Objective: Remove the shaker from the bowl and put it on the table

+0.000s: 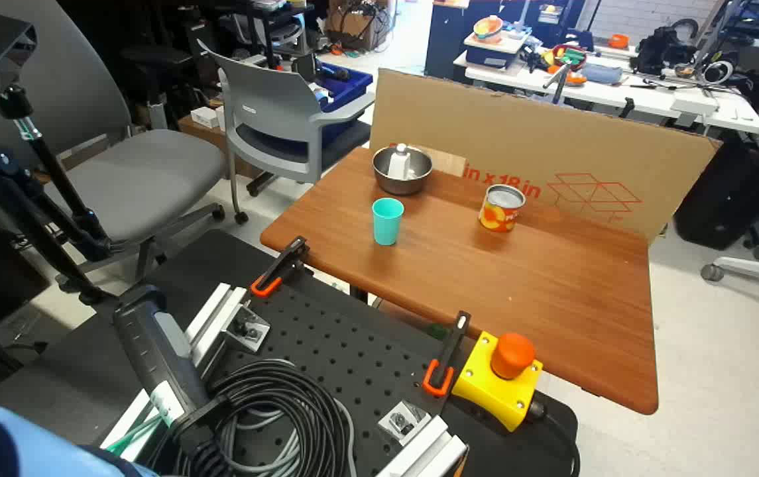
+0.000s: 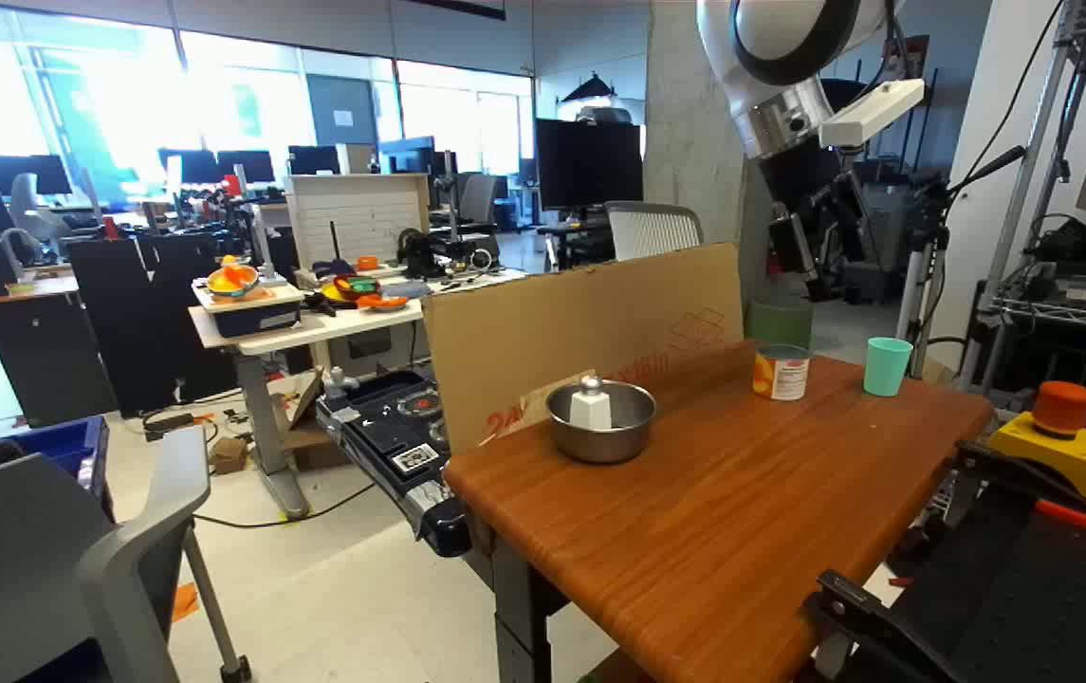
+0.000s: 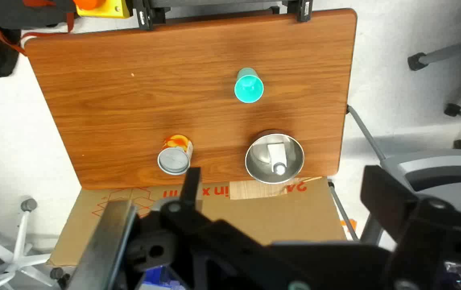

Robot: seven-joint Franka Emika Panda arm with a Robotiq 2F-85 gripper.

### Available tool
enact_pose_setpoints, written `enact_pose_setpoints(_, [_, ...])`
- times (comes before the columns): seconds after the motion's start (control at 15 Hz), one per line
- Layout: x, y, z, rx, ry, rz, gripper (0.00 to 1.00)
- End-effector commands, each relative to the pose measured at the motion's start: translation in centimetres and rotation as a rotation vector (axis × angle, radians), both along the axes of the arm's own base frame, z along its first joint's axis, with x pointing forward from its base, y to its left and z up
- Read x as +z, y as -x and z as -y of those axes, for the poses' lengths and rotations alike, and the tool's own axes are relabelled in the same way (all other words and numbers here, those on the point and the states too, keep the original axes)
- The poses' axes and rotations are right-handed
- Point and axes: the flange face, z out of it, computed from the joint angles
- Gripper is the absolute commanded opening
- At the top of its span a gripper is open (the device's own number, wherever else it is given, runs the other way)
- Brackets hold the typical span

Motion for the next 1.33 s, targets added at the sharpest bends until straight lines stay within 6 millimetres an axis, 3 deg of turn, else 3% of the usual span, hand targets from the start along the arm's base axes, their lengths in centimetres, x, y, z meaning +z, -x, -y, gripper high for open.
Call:
enact_pose_setpoints(0.0, [0.1, 0.0, 0.0, 0.0, 0.0, 0.001, 1.0])
enact_pose_setpoints(0.73, [0.1, 0.0, 0.0, 0.0, 0.0, 0.002, 1.0])
enact_pose_setpoints(0.93, [0.1, -2.9, -0.4, -0.043, 0.009, -0.032, 1.0])
enact_pose_setpoints(1.27, [-3.6, -9.6, -2.0, -0.006, 0.034, -0.108, 1.0])
